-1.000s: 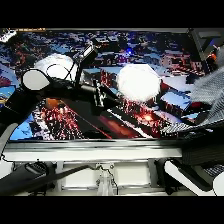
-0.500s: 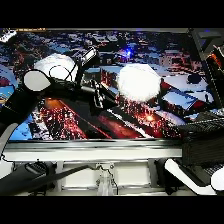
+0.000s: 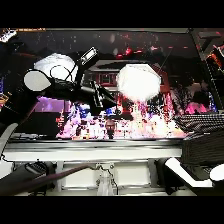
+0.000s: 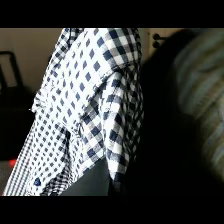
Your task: Fold the clothes and pants, and hang the long-sleeved shirts on hangers.
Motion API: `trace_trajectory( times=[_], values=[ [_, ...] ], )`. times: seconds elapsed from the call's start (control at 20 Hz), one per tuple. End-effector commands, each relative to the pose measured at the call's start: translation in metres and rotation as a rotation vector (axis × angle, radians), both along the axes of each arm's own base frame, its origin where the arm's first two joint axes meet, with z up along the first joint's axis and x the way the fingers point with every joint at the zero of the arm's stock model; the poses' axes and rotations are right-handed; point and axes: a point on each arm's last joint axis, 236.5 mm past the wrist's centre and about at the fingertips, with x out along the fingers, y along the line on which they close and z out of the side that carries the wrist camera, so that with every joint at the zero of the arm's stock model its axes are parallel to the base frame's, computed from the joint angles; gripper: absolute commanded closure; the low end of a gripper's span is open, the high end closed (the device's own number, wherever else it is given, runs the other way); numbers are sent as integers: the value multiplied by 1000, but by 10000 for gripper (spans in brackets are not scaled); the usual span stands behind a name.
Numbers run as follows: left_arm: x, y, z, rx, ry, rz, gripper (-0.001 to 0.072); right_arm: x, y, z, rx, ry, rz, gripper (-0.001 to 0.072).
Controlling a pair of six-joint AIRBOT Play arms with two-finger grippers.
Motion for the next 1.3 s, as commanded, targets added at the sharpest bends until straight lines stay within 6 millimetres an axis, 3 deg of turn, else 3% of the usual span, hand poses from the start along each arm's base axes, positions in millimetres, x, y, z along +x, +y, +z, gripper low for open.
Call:
trace_trajectory(
  times=[0.0, 0.1, 0.2, 0.25, 0.4, 0.55, 0.6, 0.7, 0.75, 0.85, 0.95, 1.05, 1.1, 1.15, 1.25],
  values=[
    [1, 2, -4, 19, 10, 9, 473, -22, -5, -15, 60, -58, -49, 690],
    [1, 2, -4, 18, 9, 9, 473, -32, -4, -17, 67, -52, -76, 673],
    [1, 2, -4, 18, 10, 8, 472, -33, -1, -5, 24, -54, -66, 381],
    [1, 2, -4, 18, 10, 8, 472, -30, 1, 8, -27, -53, -43, 295],
    [1, 2, -4, 18, 9, 9, 473, -7, 20, 73, -277, -79, 100, 267],
    [1, 2, -4, 18, 9, 9, 472, 33, 74, 160, -647, -155, 355, 268],
    [1, 2, -4, 18, 9, 9, 472, 45, 93, 177, -721, -218, 443, 271],
    [7, 5, -3, 17, 1, 28, 472, 73, 115, 186, -726, -393, 623, 271],
    [16, 9, 1, 8, -2, 65, 472, 93, 121, 181, -663, -507, 727, 270],
    [49, 23, 15, -15, -29, 201, 472, 154, 141, 158, -455, -683, 956, 270],
    [92, 50, 44, -41, -164, 357, 472, 230, 179, 117, -247, -610, 1155, 270],
    [126, 83, 87, -107, -292, 521, 471, 304, 242, 51, -74, -328, 1361, 270],
    [134, 99, 106, -135, -338, 578, 471, 333, 282, 10, 21, -192, 1471, 270],
    [135, 112, 119, -150, -368, 613, 471, 352, 326, -28, 109, -96, 1576, 270],
    [130, 135, 136, -141, -418, 653, 471, 369, 404, -84, 215, 13, 1744, 270]
  ],
)
